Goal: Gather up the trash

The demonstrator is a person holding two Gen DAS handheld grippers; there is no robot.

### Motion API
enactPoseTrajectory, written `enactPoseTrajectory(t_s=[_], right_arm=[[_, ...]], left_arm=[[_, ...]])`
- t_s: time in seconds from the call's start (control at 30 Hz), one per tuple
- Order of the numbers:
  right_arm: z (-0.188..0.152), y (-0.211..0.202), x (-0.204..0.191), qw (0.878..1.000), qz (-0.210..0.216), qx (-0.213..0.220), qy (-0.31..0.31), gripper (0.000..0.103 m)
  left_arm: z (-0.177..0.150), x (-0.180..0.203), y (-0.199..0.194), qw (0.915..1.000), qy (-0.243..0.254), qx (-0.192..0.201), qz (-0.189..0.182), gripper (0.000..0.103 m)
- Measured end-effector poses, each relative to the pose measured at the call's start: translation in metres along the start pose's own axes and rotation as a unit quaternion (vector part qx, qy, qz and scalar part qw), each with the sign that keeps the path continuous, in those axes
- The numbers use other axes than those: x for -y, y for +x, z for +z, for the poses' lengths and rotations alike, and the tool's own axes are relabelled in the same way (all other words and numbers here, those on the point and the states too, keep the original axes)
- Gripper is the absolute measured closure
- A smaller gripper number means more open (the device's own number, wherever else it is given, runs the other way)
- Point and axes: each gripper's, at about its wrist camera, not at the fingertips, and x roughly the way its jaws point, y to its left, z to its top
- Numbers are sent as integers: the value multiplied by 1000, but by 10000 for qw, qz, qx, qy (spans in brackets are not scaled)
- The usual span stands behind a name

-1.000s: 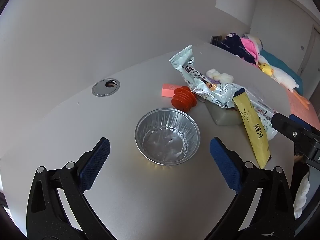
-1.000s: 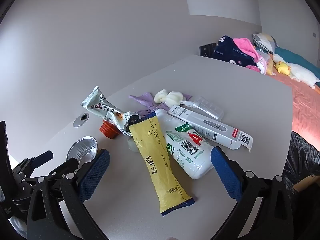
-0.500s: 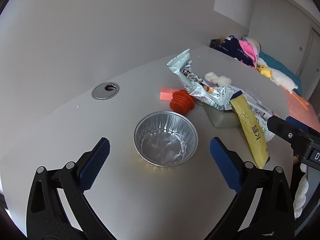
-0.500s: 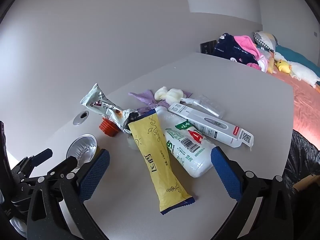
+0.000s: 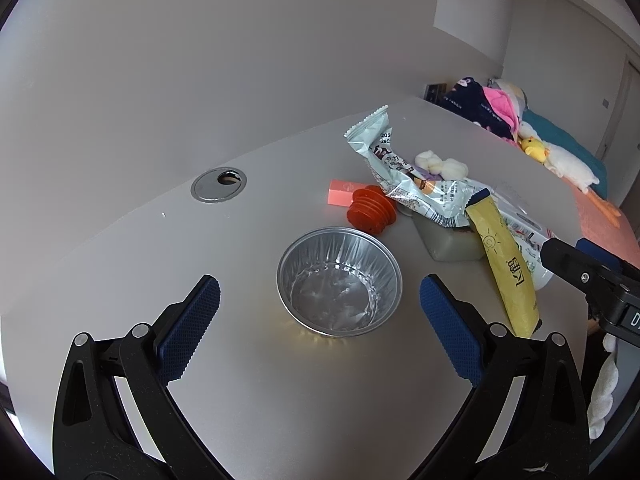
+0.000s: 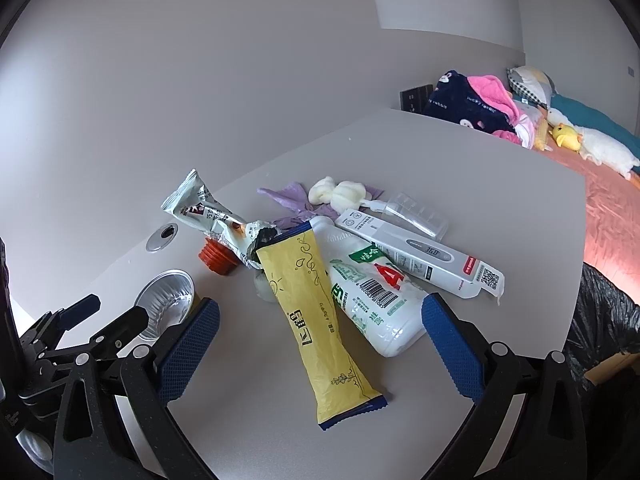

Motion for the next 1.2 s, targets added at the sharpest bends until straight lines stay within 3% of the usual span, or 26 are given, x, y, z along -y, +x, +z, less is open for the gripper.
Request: enactPoseTrajectory(t_s=[1.2], right_arm=[[0,-4,-2,9999,-48,61,-123,2]], left_arm=[[-3,2,-1,9999,81,-60,-70,6]])
